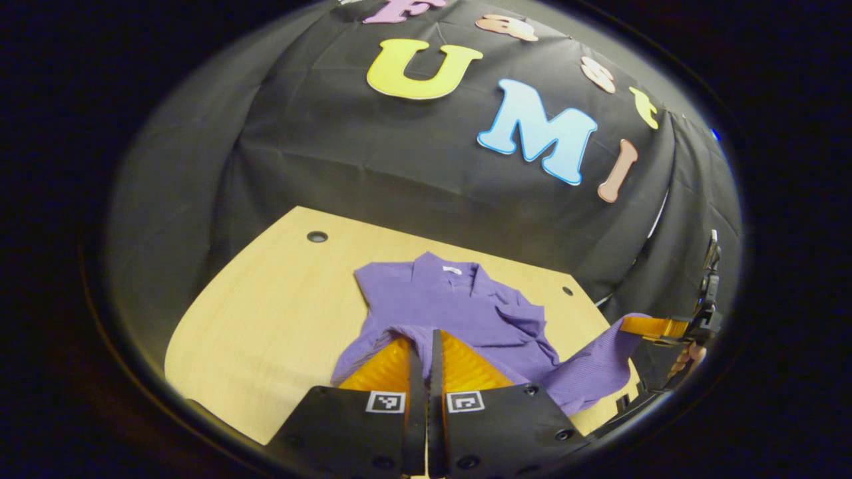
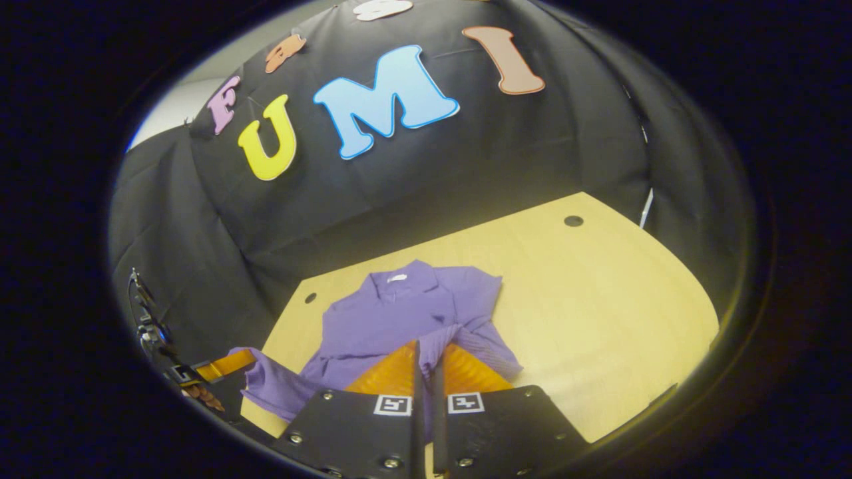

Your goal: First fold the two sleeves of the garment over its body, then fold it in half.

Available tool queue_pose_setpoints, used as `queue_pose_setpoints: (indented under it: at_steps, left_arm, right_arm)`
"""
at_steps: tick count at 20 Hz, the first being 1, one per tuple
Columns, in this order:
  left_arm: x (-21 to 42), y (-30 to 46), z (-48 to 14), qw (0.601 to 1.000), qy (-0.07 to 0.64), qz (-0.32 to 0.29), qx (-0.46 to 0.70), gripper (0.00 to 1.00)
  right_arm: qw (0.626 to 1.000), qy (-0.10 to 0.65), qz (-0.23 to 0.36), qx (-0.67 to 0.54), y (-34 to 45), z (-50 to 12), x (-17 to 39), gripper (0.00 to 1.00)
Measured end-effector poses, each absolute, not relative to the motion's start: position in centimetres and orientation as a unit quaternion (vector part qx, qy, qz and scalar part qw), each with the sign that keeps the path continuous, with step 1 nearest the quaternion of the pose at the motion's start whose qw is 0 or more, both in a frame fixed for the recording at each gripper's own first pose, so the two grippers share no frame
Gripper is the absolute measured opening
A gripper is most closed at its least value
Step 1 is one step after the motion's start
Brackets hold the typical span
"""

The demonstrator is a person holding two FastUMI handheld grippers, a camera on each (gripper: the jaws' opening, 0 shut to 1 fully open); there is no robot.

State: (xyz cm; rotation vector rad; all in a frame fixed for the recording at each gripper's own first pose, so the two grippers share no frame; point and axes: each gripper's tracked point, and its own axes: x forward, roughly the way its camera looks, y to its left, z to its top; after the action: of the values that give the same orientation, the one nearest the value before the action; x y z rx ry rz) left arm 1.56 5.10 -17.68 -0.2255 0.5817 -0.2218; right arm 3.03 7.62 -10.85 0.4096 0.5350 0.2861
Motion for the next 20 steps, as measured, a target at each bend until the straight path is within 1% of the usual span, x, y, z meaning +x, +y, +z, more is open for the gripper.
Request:
queue_pose_setpoints:
  at_steps: [6,10,16,20]
  left_arm:
    - [10.3,3.7,-17.1,0.953,0.268,-0.090,-0.109,0.08]
    - [16.1,3.2,-18.4,0.955,0.269,-0.073,-0.098,0.08]
    - [22.9,3.1,-19.8,0.965,0.247,-0.053,-0.071,0.08]
    - [26.0,3.5,-21.7,0.965,0.253,-0.043,-0.053,0.08]
  right_arm:
    - [0.924,0.260,0.150,0.236,7.6,-10.4,11.1,0.05]
    - [0.919,0.273,0.150,0.244,7.5,-11.5,16.0,0.05]
    - [0.908,0.287,0.141,0.269,8.0,-13.6,22.6,0.05]
    - [0.904,0.303,0.131,0.270,8.2,-15.9,26.3,0.05]
